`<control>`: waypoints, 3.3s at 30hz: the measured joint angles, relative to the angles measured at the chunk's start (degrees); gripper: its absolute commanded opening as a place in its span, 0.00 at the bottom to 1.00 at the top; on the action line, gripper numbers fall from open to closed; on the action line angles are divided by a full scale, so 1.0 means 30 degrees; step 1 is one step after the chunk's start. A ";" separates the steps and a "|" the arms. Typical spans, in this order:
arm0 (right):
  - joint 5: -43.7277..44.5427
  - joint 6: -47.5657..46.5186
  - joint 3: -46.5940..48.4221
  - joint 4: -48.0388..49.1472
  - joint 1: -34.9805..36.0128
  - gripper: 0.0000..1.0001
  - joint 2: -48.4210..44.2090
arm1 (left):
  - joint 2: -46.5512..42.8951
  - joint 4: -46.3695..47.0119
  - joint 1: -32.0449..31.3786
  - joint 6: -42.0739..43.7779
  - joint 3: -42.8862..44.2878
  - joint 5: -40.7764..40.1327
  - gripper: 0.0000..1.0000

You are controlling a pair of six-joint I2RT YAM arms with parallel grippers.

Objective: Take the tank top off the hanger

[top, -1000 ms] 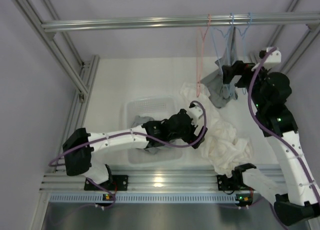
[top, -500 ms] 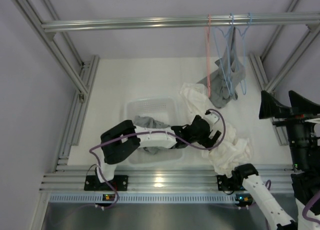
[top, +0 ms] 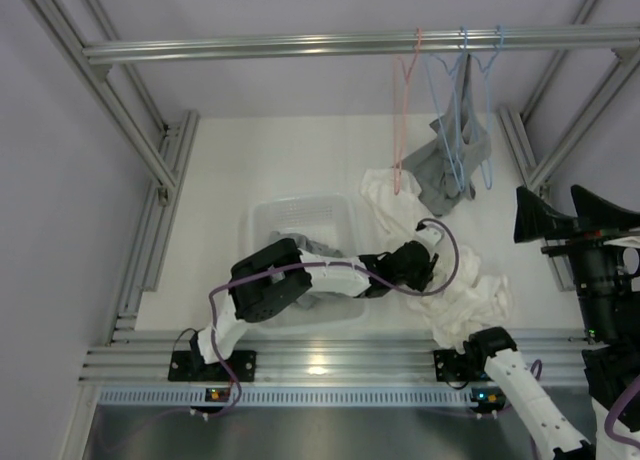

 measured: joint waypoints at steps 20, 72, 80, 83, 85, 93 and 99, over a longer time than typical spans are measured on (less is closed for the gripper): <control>-0.0204 0.0029 0.0240 -0.0240 0.0000 0.99 -0.0095 | -1.1402 -0.3184 -0.1129 0.1158 -0.4182 -0.0772 0.00; -0.0153 0.0525 0.0758 -0.0153 0.0000 0.99 -0.0095 | -2.4094 -1.0302 -0.1137 0.4714 -0.2739 -1.3085 0.00; -0.0226 0.0525 0.0758 -0.0138 0.0000 0.99 -0.0102 | -2.5456 -1.1810 -0.1129 0.0699 -0.8204 -1.4462 0.00; -0.0430 0.0576 0.0736 -0.0066 0.0000 0.99 -0.0095 | -2.5041 -1.2320 -0.1129 -0.0911 -0.9530 -1.4469 0.00; -0.0714 0.0721 0.0627 0.0087 0.0000 0.99 -0.0095 | -2.4130 -1.2335 -0.0991 -0.1851 -1.0003 -1.4433 0.00; -0.1756 0.1035 0.0204 0.0386 0.0000 0.99 0.0481 | -1.9351 -0.9231 0.4058 -0.3643 -1.2641 -0.8757 0.00; -0.2098 0.1035 -0.0022 0.0495 0.0000 0.99 0.0692 | -1.7551 -0.6441 0.6251 -0.3949 -1.3311 -0.3956 0.00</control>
